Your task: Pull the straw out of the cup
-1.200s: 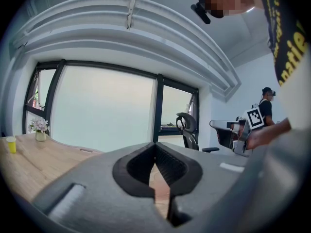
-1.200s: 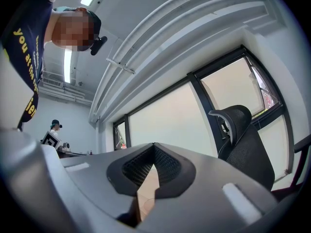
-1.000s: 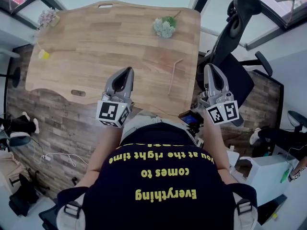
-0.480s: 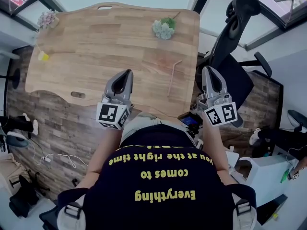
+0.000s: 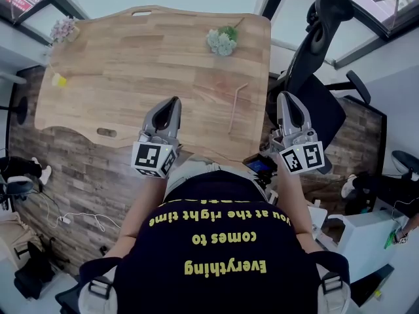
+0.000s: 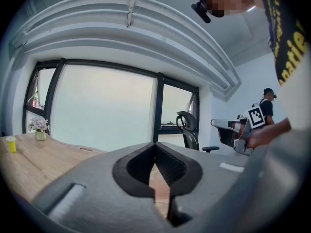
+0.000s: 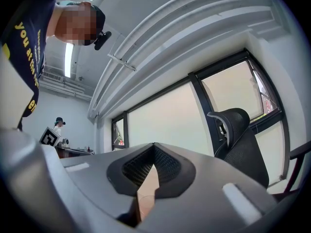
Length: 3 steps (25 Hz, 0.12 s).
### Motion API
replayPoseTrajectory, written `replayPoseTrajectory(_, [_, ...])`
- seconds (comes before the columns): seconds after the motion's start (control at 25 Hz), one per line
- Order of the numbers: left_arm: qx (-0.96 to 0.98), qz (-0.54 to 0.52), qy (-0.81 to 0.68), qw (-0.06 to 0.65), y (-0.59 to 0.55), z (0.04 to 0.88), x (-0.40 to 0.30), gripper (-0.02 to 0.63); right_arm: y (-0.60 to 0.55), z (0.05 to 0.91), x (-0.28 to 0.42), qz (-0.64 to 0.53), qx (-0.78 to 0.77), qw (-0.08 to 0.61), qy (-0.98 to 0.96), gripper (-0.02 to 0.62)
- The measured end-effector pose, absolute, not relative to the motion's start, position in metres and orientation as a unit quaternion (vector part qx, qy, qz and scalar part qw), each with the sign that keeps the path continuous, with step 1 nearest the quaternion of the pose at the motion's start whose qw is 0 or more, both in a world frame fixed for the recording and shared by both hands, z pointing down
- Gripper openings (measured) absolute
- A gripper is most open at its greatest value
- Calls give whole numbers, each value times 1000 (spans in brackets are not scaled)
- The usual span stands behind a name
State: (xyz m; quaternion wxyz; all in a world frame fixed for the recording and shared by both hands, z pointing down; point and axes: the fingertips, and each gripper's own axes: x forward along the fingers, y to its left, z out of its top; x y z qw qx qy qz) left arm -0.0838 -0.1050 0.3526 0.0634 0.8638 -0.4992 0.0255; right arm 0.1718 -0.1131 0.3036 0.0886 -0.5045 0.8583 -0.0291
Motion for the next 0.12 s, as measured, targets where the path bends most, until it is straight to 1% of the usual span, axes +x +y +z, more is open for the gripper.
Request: replayPoseTrajectory(0.12, [864, 26, -499, 64, -106, 353, -84, 0, -113, 303, 172, -30, -504, 92, 858, 6])
